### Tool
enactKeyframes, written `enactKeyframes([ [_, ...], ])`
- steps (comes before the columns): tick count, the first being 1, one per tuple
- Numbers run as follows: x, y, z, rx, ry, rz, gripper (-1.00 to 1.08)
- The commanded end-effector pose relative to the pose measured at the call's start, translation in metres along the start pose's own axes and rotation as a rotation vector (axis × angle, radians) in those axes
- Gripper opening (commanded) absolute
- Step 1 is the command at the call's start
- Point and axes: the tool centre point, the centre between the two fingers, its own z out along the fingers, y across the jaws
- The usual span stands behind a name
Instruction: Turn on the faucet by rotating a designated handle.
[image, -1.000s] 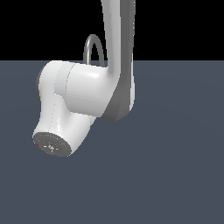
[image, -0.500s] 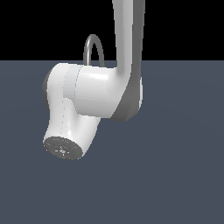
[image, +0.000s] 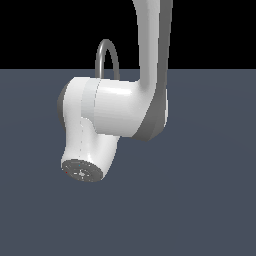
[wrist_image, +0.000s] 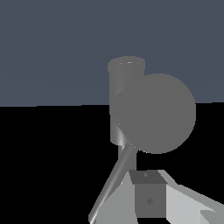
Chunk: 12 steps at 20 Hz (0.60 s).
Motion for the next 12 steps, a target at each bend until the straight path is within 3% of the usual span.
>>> enactKeyframes([
  [1,0.034,-0.033,-0.01,0.04,0.051,-0.019,-1.0],
  [7,0.052,-0.057,-0.011,0.07,0.053,-0.026,-1.0],
  [8,0.018,-0.026,-0.002,0.044,-0.006,-0.001,-1.0],
  [12,0.039,-0.028,-0.004,0.051,0.011,-0.008,-1.0],
])
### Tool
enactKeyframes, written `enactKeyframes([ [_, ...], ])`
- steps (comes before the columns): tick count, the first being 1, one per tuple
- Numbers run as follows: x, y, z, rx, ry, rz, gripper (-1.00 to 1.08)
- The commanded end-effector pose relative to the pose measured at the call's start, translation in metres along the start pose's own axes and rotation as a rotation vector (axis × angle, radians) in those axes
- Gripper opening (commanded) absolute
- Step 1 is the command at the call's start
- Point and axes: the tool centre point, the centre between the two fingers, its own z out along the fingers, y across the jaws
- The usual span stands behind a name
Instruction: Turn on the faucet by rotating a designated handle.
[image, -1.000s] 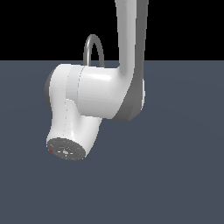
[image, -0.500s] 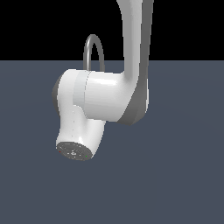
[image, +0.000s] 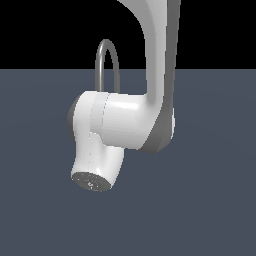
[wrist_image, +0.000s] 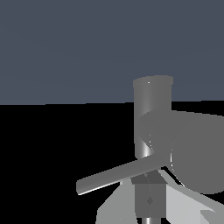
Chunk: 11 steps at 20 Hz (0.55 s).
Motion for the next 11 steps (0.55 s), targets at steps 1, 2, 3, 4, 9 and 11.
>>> enactKeyframes([
  [1,0.026,-0.004,-0.004,0.007,0.034,-0.01,-1.0],
  [2,0.031,-0.005,-0.004,0.009,0.038,-0.012,-1.0],
  [3,0.036,-0.006,-0.005,0.011,0.042,-0.014,-1.0],
  [4,0.042,-0.006,-0.006,0.013,0.046,-0.016,-1.0],
  [9,0.068,-0.01,-0.01,0.022,0.067,-0.025,-1.0],
  [11,0.073,-0.011,-0.011,0.024,0.07,-0.027,-1.0],
])
